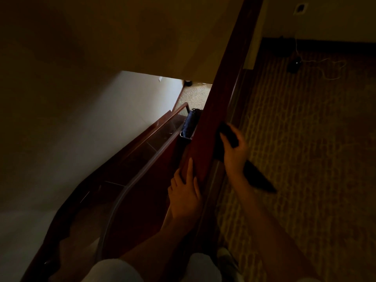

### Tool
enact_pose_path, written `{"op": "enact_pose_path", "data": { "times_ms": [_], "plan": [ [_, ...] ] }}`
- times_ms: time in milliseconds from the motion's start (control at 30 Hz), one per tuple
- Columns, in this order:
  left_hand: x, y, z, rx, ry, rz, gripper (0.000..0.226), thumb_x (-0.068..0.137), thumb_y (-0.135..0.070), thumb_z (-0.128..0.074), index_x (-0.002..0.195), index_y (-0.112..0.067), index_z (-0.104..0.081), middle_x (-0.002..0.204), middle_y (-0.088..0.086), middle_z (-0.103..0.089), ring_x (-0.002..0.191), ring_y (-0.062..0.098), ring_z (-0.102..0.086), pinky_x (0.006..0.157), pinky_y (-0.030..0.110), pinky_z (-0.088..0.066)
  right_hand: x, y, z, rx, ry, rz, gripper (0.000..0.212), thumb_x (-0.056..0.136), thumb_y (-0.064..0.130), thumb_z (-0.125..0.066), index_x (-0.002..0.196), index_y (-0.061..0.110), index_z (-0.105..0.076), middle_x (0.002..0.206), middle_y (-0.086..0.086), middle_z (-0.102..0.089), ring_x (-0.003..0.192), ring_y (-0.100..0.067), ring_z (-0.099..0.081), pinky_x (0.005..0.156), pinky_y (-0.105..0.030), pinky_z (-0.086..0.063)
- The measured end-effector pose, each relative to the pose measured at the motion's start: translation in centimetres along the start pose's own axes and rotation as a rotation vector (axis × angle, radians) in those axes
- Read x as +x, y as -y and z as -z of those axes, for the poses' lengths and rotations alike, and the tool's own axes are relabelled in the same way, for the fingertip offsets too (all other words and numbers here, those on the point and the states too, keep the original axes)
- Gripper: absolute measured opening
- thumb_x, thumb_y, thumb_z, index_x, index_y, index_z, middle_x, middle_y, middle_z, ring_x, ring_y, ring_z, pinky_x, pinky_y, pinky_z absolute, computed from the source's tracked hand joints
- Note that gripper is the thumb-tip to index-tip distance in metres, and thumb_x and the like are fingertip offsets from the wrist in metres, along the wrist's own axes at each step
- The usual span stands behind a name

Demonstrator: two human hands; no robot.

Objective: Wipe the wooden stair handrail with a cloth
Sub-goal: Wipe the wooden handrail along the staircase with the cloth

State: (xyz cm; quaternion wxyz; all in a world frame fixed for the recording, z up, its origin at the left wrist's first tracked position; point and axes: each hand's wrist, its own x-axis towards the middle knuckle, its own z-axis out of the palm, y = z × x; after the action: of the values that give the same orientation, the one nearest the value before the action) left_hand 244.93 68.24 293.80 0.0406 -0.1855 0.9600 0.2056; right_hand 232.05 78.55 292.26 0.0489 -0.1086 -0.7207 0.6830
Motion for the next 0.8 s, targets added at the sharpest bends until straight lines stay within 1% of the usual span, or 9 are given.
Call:
{"op": "enact_pose_path", "data": {
  "times_ms": [100, 167, 267, 333, 500, 600, 667, 733, 800],
  "plan": [
    [0.2, 0.1, -0.4, 0.009, -0.012, 0.041, 0.060, 0.104, -0.038, -0.026, 0.155, -0.026, 0.003, 0.154, 0.011, -0.027, 0.135, 0.025, -0.036, 0.109, 0.042, -0.031, 3.4, 1.6, -1.6, -0.341, 0.097, 0.154, 0.033, 0.091, 0.012, -0.067, 0.123, 0.015, -0.065, 0.125, 0.001, -0.064, 0.121, -0.020, -0.053, 0.100, -0.017, -0.033],
    [0.2, 0.1, -0.6, 0.011, -0.022, 0.057, 0.061, 0.104, -0.037, -0.026, 0.155, -0.021, 0.003, 0.154, 0.011, -0.028, 0.135, 0.025, -0.036, 0.108, 0.040, -0.031, 2.4, 1.7, -2.5, -0.524, 0.207, 0.210, 0.038, 0.088, 0.006, -0.068, 0.125, 0.014, -0.065, 0.124, -0.004, -0.064, 0.124, -0.024, -0.049, 0.103, -0.025, -0.036],
    [0.1, 0.2, -0.8, -0.006, -0.033, 0.062, 0.062, 0.104, -0.033, -0.028, 0.155, -0.013, 0.001, 0.153, 0.013, -0.032, 0.133, 0.026, -0.040, 0.106, 0.039, -0.035, -2.7, 0.4, -1.1, -0.620, 0.508, 0.442, 0.046, 0.080, -0.007, -0.069, 0.122, 0.013, -0.067, 0.120, -0.005, -0.067, 0.117, -0.028, -0.053, 0.094, -0.027, -0.039],
    [0.1, 0.3, -0.8, -0.057, -0.044, 0.050, 0.062, 0.104, -0.029, -0.032, 0.154, -0.009, -0.001, 0.153, 0.014, -0.032, 0.133, 0.026, -0.041, 0.105, 0.037, -0.035, -3.8, -0.1, 0.8, -0.626, 0.566, 0.535, 0.045, 0.077, -0.008, -0.072, 0.118, 0.010, -0.069, 0.115, -0.005, -0.070, 0.107, -0.031, -0.056, 0.086, -0.027, -0.038],
    [-0.1, 0.3, -0.5, -0.205, -0.093, 0.037, 0.061, 0.103, -0.026, -0.039, 0.155, -0.010, -0.011, 0.151, 0.013, -0.038, 0.132, 0.023, -0.044, 0.103, 0.028, -0.032, 2.8, 2.7, -2.3, -0.662, 0.238, 0.281, 0.033, 0.089, 0.005, -0.065, 0.122, 0.011, -0.067, 0.118, -0.008, -0.067, 0.113, -0.030, -0.048, 0.085, -0.018, -0.027],
    [0.1, 0.6, 0.3, -0.376, -0.096, 0.082, 0.060, 0.103, -0.023, -0.043, 0.154, -0.012, -0.013, 0.148, 0.011, -0.044, 0.130, 0.019, -0.048, 0.102, 0.025, -0.035, 0.3, 3.1, -5.0, -0.777, 0.383, 0.318, 0.035, 0.091, 0.009, -0.063, 0.124, 0.018, -0.066, 0.123, -0.006, -0.062, 0.118, -0.023, -0.045, 0.094, -0.023, -0.036],
    [-0.6, 2.1, 1.5, -0.621, -0.051, 0.179, 0.065, 0.102, -0.017, -0.045, 0.154, -0.019, -0.005, 0.142, 0.009, -0.051, 0.118, 0.011, -0.054, 0.091, 0.017, -0.044, -4.8, 2.1, -5.0, -0.865, 0.581, 0.392, 0.045, 0.087, 0.006, -0.066, 0.128, 0.025, -0.062, 0.129, -0.004, -0.055, 0.118, -0.019, -0.046, 0.093, -0.022, -0.038],
    [-2.7, 4.7, 2.4, -0.869, -0.024, 0.283, 0.067, 0.100, -0.015, -0.048, 0.154, -0.024, -0.008, 0.143, 0.007, -0.049, 0.114, 0.006, -0.051, 0.078, 0.008, -0.046, -9.7, 1.4, -4.3, -0.882, 0.666, 0.434, 0.052, 0.083, 0.004, -0.069, 0.129, 0.025, -0.061, 0.129, -0.002, -0.056, 0.117, -0.019, -0.047, 0.091, -0.020, -0.036],
    [-5.9, 7.8, 2.7, -1.067, -0.023, 0.377, 0.062, 0.099, -0.020, -0.052, 0.152, -0.028, -0.021, 0.148, 0.004, -0.044, 0.127, 0.011, -0.047, 0.088, 0.016, -0.049, -13.5, 1.4, -4.0, -0.806, 0.664, 0.405, 0.050, 0.080, 0.001, -0.071, 0.124, 0.022, -0.065, 0.119, 0.002, -0.060, 0.114, -0.022, -0.050, 0.090, -0.019, -0.035]
  ]
}}
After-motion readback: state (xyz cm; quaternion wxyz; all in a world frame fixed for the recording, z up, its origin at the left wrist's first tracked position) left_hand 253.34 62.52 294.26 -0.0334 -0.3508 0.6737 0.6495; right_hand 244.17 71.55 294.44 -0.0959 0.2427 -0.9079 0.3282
